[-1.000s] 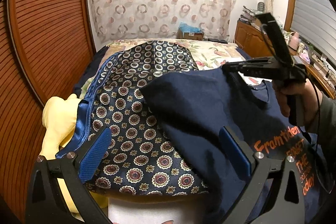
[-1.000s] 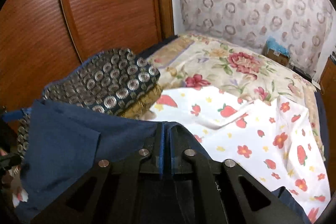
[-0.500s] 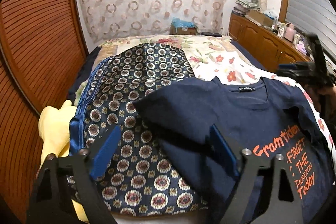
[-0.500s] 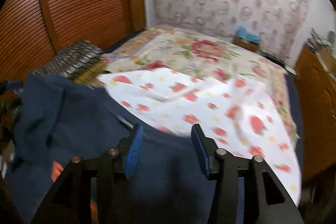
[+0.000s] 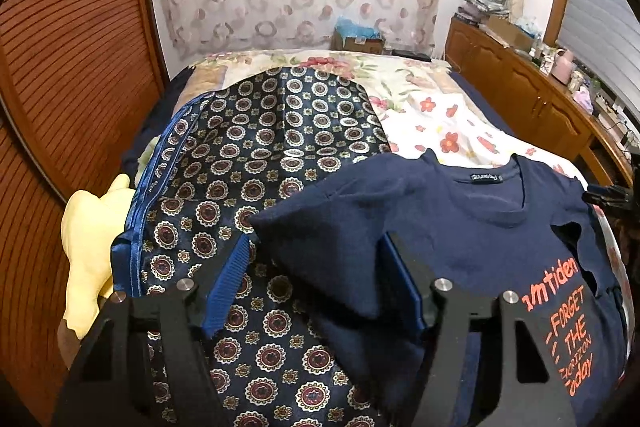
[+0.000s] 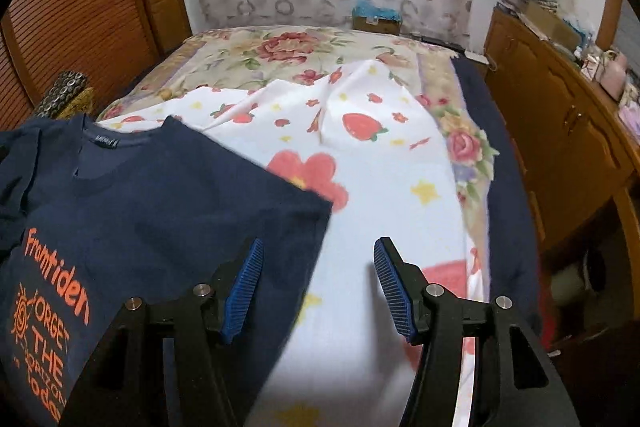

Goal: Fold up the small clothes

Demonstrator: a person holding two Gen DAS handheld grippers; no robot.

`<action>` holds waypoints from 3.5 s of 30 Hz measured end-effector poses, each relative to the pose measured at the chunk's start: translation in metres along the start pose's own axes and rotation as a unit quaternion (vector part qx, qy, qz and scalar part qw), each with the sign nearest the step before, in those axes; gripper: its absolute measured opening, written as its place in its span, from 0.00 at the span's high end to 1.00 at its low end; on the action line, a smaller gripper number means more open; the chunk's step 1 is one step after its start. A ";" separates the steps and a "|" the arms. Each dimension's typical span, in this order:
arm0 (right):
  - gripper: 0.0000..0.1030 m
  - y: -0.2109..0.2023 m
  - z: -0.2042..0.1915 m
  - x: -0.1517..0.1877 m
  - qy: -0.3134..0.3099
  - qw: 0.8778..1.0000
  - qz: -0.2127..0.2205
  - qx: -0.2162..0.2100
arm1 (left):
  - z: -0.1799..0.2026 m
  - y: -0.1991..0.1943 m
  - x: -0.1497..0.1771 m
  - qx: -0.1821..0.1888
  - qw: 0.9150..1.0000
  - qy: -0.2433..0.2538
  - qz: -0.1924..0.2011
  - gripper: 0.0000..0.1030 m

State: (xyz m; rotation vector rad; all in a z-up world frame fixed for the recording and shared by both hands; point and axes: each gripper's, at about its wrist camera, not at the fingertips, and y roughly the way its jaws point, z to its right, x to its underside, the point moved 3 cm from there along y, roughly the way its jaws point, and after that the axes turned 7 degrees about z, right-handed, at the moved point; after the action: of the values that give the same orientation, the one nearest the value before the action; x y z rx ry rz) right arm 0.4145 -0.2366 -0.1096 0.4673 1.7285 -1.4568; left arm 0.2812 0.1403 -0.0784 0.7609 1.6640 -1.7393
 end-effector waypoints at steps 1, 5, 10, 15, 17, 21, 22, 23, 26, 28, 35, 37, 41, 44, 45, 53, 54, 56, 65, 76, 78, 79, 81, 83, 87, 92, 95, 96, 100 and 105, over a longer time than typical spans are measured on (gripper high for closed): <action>0.42 0.000 -0.001 0.001 0.002 1.000 0.000 -0.008 | 0.000 0.001 0.000 -0.001 1.000 0.000 -0.001 0.33; 0.42 -0.003 0.008 0.009 0.002 1.000 -0.003 -0.012 | -0.001 0.003 0.000 0.009 1.000 -0.005 -0.005 0.42; 0.43 -0.001 0.014 0.002 0.007 1.000 -0.001 -0.006 | 0.000 0.008 -0.003 0.013 1.000 -0.003 -0.013 0.70; 0.53 0.010 0.006 -0.002 -0.011 1.000 -0.008 -0.011 | 0.001 0.016 -0.011 -0.002 1.000 0.002 -0.023 0.70; 0.54 0.012 0.006 -0.002 -0.014 1.000 -0.008 -0.009 | 0.001 0.018 -0.012 -0.004 1.000 0.005 -0.028 0.70; 0.88 0.013 0.009 -0.002 -0.013 1.000 -0.008 -0.016 | 0.004 0.016 -0.013 0.011 1.000 0.013 -0.024 0.84; 0.92 0.012 0.009 -0.002 -0.014 1.000 -0.008 -0.020 | 0.005 0.014 -0.013 0.021 0.999 0.012 -0.020 0.91; 0.93 0.011 0.009 -0.002 -0.016 1.000 -0.007 -0.021 | 0.007 0.010 -0.013 0.035 0.999 0.012 -0.014 0.91; 0.94 0.002 0.007 0.002 0.014 0.998 0.002 -0.058 | 0.019 -0.006 -0.014 0.062 0.998 0.017 0.007 0.96; 0.94 -0.010 0.001 0.005 0.018 0.997 0.021 -0.068 | 0.031 -0.019 -0.013 0.073 0.997 0.028 0.017 0.96; 0.94 -0.077 -0.023 0.017 0.014 0.990 0.090 -0.109 | 0.073 -0.087 0.003 0.098 0.991 0.058 0.070 0.96; 0.94 -0.096 -0.029 0.029 0.015 0.988 0.100 -0.119 | 0.084 -0.108 0.015 0.101 0.989 0.064 0.080 0.96; 0.94 -0.128 -0.035 0.070 0.027 0.984 0.107 -0.136 | 0.091 -0.143 0.050 0.112 0.988 0.055 0.095 0.96; 0.94 -0.149 -0.033 0.103 0.037 0.983 0.111 -0.142 | 0.092 -0.158 0.077 0.102 0.987 0.043 0.114 0.96; 0.94 -0.154 -0.030 0.112 0.045 0.982 0.111 -0.143 | 0.094 -0.157 0.082 0.096 0.988 0.044 0.113 0.96; 0.94 -0.179 -0.024 0.146 0.047 0.986 0.104 -0.125 | 0.092 -0.170 0.109 0.099 0.988 0.021 0.120 0.96; 0.94 -0.186 -0.024 0.145 0.047 0.985 0.108 -0.125 | 0.091 -0.176 0.112 0.099 0.987 0.018 0.123 0.96; 0.94 -0.203 -0.023 0.148 0.048 0.984 0.119 -0.123 | 0.087 -0.186 0.121 0.075 0.989 0.009 0.130 0.96; 0.94 -0.259 -0.018 0.184 0.038 0.986 0.116 -0.114 | 0.071 -0.227 0.150 0.062 0.989 -0.011 0.134 0.96; 0.94 -0.284 -0.010 0.211 0.028 0.994 0.058 -0.089 | 0.062 -0.222 0.179 0.024 0.995 -0.026 0.091 0.92; 0.94 -0.276 -0.011 0.212 0.026 0.996 0.046 -0.077 | 0.059 -0.213 0.184 0.020 0.996 -0.033 0.077 0.87; 0.94 -0.273 -0.012 0.211 0.023 0.996 0.046 -0.068 | 0.057 -0.212 0.185 0.020 0.996 -0.037 0.075 0.79; 0.93 -0.272 -0.014 0.208 0.022 0.997 0.047 -0.063 | 0.054 -0.213 0.187 0.025 0.996 -0.042 0.078 0.59; 0.88 -0.275 -0.016 0.202 0.017 0.997 0.051 -0.058 | 0.051 -0.214 0.184 0.028 0.996 -0.038 0.080 0.46; 0.77 -0.279 -0.008 0.187 0.013 0.997 0.069 -0.046 | 0.045 -0.211 0.170 0.021 0.996 -0.026 0.081 0.33; 0.54 -0.266 0.004 0.161 0.000 0.997 0.073 -0.024 | 0.041 -0.199 0.136 0.010 0.997 -0.003 0.083 0.31; 0.54 -0.248 0.004 0.144 -0.009 0.997 0.069 -0.016 | 0.039 -0.190 0.112 0.014 0.997 0.011 0.079 0.31; 0.54 -0.240 0.003 0.141 -0.013 0.998 0.066 -0.017 | 0.038 -0.186 0.106 0.015 0.997 0.014 0.077 0.31; 0.49 -0.214 -0.002 0.133 -0.022 0.998 0.059 -0.019 | 0.036 -0.164 0.091 0.035 0.998 0.029 0.049 0.27; 0.46 -0.182 -0.007 0.129 -0.016 0.998 0.039 -0.035 | 0.040 -0.121 0.104 0.074 0.996 0.042 -0.022 0.26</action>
State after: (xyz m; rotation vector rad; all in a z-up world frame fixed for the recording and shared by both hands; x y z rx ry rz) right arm 0.2031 -0.3060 -0.0922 0.4664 1.7112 -1.3362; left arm 0.1213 0.0998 -0.0769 0.8816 1.6298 -1.9025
